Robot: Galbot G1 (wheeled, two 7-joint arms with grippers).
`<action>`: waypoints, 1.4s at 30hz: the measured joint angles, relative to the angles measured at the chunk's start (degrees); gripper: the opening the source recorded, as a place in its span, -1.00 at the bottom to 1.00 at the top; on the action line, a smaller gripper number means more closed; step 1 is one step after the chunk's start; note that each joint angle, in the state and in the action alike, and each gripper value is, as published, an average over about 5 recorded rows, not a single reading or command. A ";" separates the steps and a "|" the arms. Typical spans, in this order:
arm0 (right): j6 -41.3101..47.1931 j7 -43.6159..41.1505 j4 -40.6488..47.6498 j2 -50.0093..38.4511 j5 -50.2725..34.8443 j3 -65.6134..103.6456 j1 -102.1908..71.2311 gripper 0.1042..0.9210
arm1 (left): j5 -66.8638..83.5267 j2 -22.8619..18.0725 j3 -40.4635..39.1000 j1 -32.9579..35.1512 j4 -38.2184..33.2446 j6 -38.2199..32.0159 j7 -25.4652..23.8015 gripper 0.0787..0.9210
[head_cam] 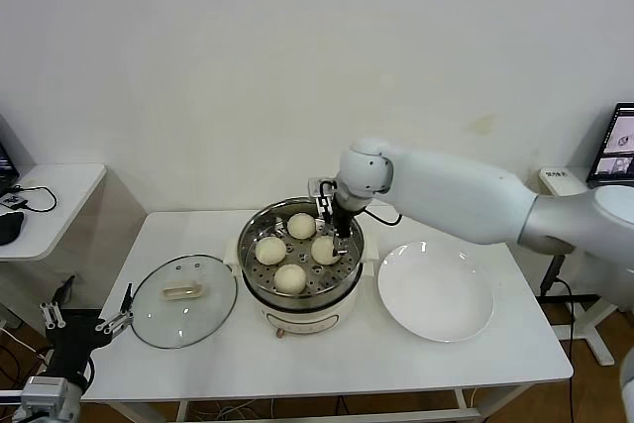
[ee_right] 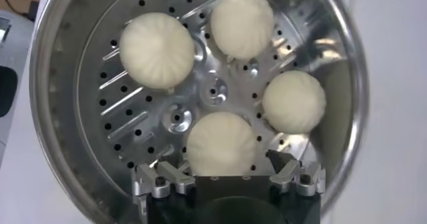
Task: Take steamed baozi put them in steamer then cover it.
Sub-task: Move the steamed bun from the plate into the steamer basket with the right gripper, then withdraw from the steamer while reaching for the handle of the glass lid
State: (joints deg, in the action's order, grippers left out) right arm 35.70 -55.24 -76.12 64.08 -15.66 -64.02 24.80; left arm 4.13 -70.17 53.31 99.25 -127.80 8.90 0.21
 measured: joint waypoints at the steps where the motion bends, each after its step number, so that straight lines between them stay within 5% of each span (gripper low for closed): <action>1: 0.24 0.50 -0.95 -0.82 -0.36 0.33 0.08 0.76 | 0.04 0.00 0.01 0.00 -0.06 0.00 -0.03 0.77; 11: -0.93 19.66 -13.13 -12.08 -7.08 6.44 -5.81 0.76 | 0.79 -0.16 -0.15 0.07 0.31 -1.06 -0.15 0.77; 23: -15.66 45.65 -21.89 -18.79 -4.56 36.71 -38.45 0.76 | 0.61 -0.97 -1.31 0.28 1.41 -3.85 -0.27 0.77; 34: -30.63 48.58 -26.58 -8.78 2.60 73.73 -73.08 0.76 | -5.08 -0.27 -2.43 -0.81 4.61 -5.71 0.81 0.77; 42: -35.65 46.98 -29.77 1.25 6.16 93.06 -92.03 0.76 | -22.22 1.51 -2.29 -1.40 8.59 -8.24 0.14 0.77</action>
State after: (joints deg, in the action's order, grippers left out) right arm 0.05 -8.26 -105.89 65.32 -9.50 29.04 -67.24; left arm -18.08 -68.66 51.01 97.85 -119.21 0.65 0.34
